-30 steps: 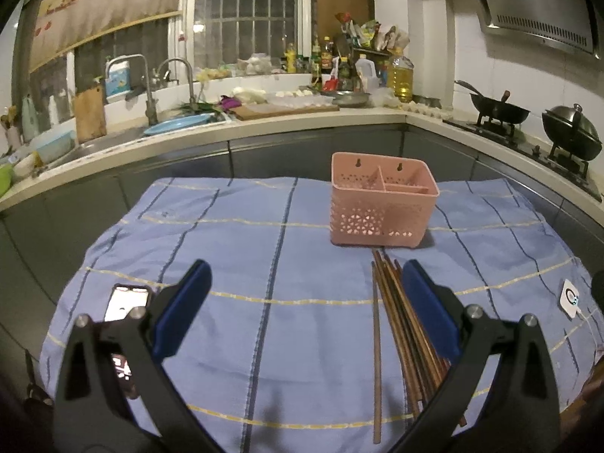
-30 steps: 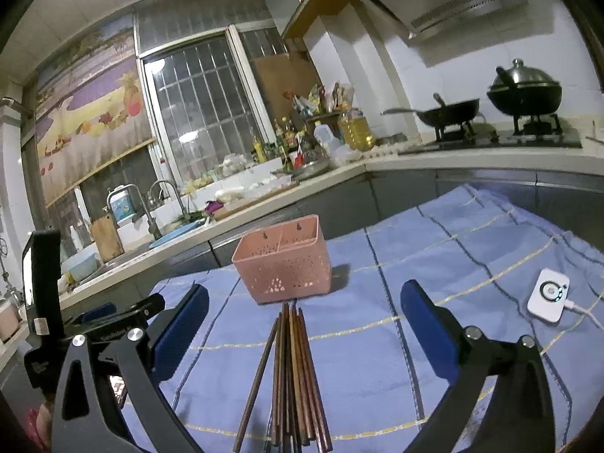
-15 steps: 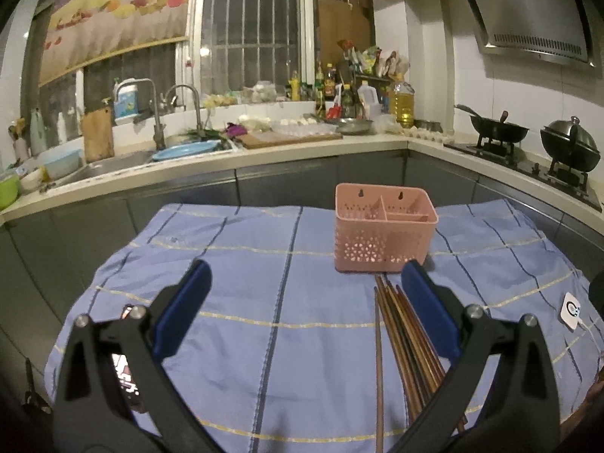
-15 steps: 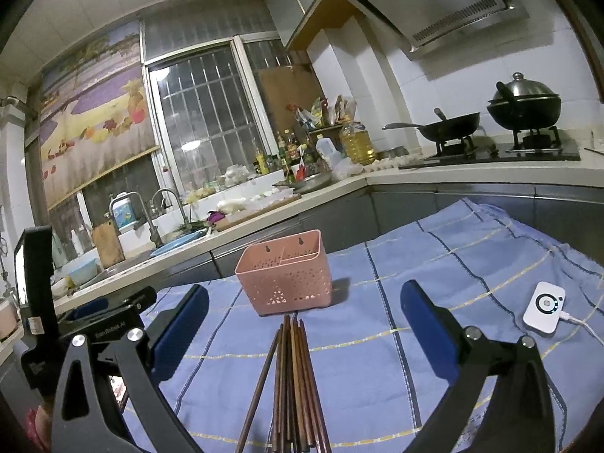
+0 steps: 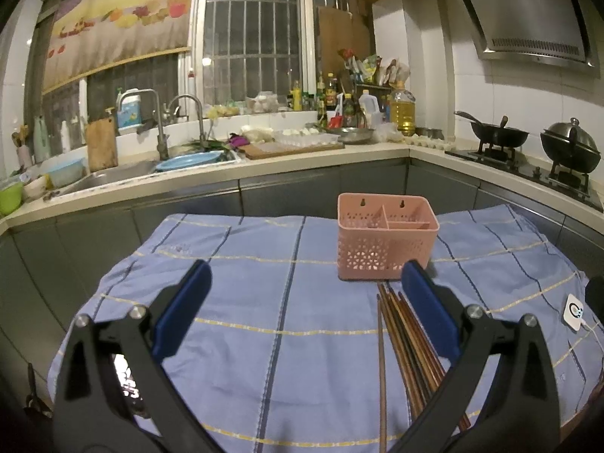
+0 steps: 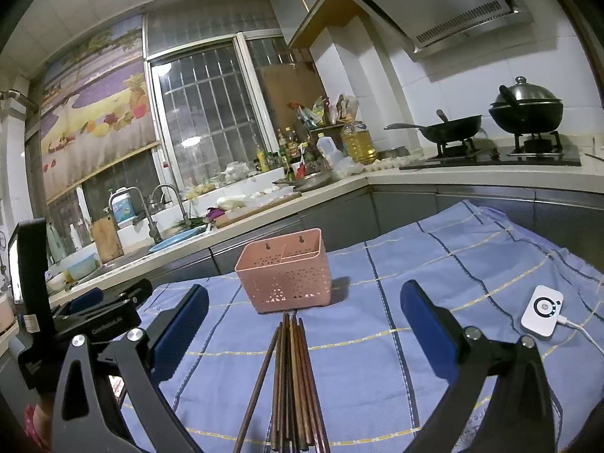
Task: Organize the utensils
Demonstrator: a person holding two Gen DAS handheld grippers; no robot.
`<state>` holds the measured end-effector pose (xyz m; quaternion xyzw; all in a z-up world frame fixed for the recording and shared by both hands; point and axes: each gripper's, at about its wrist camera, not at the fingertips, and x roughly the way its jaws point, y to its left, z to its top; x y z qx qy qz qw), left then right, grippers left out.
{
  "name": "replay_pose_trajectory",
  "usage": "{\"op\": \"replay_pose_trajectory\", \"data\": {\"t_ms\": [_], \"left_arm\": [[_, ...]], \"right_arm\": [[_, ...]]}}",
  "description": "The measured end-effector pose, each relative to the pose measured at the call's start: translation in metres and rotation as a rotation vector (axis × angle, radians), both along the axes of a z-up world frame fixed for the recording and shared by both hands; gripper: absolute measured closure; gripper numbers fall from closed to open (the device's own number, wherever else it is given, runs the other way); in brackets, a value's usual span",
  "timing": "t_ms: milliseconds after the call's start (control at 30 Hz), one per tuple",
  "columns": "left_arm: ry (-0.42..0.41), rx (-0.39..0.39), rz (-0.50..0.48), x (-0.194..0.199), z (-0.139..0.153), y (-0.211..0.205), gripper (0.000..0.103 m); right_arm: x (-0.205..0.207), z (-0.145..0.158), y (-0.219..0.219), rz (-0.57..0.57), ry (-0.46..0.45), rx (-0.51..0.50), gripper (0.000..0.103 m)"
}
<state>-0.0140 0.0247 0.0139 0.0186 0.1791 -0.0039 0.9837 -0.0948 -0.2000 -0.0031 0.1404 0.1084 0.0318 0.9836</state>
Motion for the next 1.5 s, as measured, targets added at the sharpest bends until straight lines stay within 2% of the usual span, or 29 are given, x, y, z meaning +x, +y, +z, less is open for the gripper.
{"op": "replay_pose_trajectory", "data": {"t_ms": [500, 767, 1000, 1267, 1433, 1500], "left_arm": [[-0.027, 0.025, 0.001, -0.004, -0.002, -0.005, 0.006], [-0.012, 0.033, -0.005, -0.002, -0.007, -0.006, 0.006], [0.005, 0.041, -0.007, 0.0, -0.011, -0.009, 0.006], [0.032, 0.048, -0.02, 0.004, -0.017, -0.012, 0.006], [0.154, -0.019, -0.079, 0.021, -0.033, -0.004, 0.006], [0.211, -0.059, -0.108, 0.028, -0.042, 0.001, 0.018]], "right_arm": [[-0.001, -0.004, -0.003, -0.001, 0.007, 0.008, 0.003], [0.003, -0.005, -0.002, 0.006, 0.018, -0.008, 0.006], [0.008, -0.009, 0.001, 0.027, 0.045, -0.022, 0.022], [0.011, -0.014, 0.004, 0.039, 0.061, -0.039, 0.03], [0.026, -0.03, 0.007, 0.066, 0.154, -0.08, 0.045], [0.034, -0.043, 0.009, 0.084, 0.213, -0.107, 0.055]]}}
